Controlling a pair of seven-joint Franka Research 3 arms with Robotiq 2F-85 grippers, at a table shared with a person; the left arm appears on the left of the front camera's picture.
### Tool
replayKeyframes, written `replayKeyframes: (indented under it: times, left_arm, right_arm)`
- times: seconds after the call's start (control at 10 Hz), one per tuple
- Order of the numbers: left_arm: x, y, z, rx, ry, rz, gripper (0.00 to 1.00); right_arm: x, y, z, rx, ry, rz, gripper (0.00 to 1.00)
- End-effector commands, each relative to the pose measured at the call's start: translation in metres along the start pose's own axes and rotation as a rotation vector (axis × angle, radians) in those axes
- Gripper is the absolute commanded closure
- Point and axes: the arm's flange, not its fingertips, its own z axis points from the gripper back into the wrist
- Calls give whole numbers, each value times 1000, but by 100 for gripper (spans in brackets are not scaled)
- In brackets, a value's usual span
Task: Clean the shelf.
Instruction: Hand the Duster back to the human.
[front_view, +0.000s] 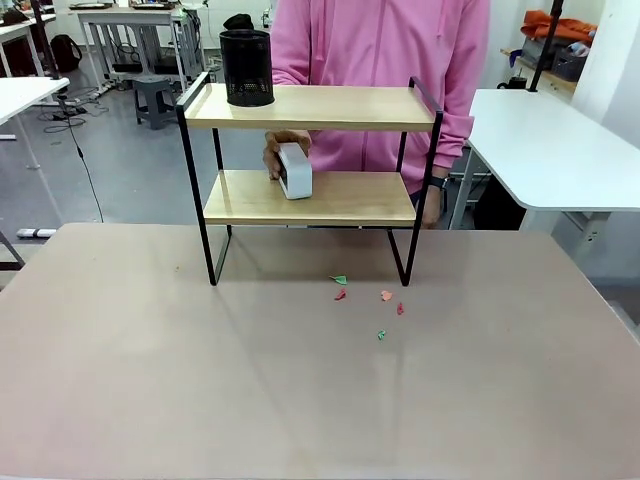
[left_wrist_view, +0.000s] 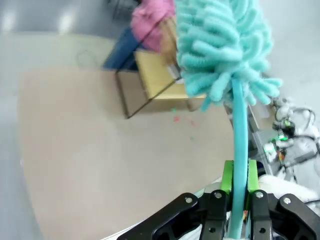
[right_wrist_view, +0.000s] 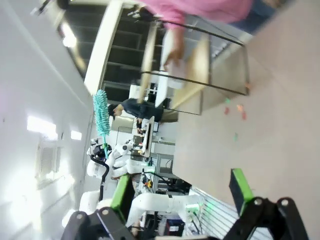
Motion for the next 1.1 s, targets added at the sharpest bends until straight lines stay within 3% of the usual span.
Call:
replayKeyframes:
  times: [0.0, 0.2, 0.3, 0.4, 0.5, 0.6, 0.7, 0.8, 1.0]
  left_arm:
    - [-1, -45, 5, -260, 189, -146, 88]
    - [-23, -64, -32, -384, 654, -207, 88]
    - [-33, -61, -68, -296, 912, -185, 88]
    - [-38, -46, -73, -72, 994, -168, 88]
    - [-37, -79, -49, -306, 543, -153, 88]
    - [-37, -79, -49, -306, 543, -153, 88]
    - [-43, -63, -87, -238, 728, -123, 88]
    - [-48, -63, -120, -207, 828, -131, 88]
    - [-54, -61, -165, -261, 979, -122, 88]
  right_arm:
    - [7, 46, -13, 96, 87, 144, 0]
    - [-25, 66, -32, 229, 256, 246, 0]
    - [-49, 61, -28, 227, 269, 280, 0]
    - [-10, 79, -24, 142, 185, 198, 0]
    - [-10, 79, -24, 142, 185, 198, 0]
    - [-30, 79, -31, 197, 243, 232, 0]
    - [-26, 74, -29, 225, 247, 216, 0]
    - [-19, 85, -56, 235, 300, 277, 0]
    - [-1, 107, -108, 407, 358, 406, 0]
